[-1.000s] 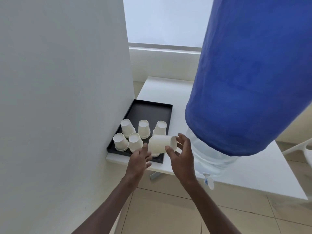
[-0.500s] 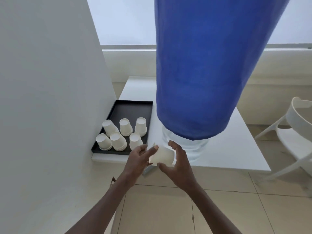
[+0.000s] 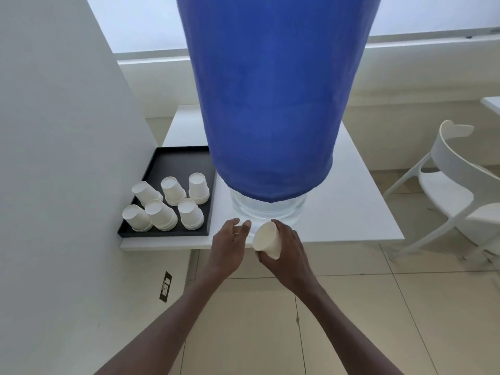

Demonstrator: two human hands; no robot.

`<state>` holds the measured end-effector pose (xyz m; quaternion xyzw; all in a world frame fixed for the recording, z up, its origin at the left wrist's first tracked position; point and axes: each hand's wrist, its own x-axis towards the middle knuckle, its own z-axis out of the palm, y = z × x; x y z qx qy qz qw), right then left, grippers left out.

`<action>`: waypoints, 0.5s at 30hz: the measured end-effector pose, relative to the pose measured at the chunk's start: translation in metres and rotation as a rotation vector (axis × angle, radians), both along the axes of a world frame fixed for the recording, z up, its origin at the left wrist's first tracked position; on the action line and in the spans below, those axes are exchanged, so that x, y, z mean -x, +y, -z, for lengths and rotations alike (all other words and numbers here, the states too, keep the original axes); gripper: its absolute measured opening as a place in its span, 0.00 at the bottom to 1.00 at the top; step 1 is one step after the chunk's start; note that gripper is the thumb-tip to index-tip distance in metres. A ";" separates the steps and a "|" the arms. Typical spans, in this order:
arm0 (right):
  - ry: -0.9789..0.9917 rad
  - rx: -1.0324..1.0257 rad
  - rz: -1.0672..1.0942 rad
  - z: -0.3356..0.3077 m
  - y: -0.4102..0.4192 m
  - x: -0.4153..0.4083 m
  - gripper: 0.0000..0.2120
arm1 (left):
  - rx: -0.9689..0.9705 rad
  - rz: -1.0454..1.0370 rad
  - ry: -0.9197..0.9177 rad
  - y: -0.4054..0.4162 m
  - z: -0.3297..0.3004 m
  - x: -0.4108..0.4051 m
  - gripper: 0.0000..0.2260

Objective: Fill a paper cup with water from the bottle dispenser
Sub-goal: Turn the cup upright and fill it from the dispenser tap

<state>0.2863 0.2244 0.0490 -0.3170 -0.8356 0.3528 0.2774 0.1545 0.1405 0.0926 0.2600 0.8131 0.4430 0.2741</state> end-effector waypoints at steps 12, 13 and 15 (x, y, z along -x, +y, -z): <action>-0.097 0.120 0.251 0.097 0.030 -0.053 0.33 | 0.117 0.333 0.538 0.030 0.059 -0.019 0.18; -0.123 0.120 0.254 0.107 0.031 -0.054 0.33 | 0.115 0.362 0.559 0.035 0.063 -0.022 0.18; -0.157 0.123 0.246 0.124 0.031 -0.055 0.33 | 0.129 0.417 0.615 0.041 0.072 -0.027 0.20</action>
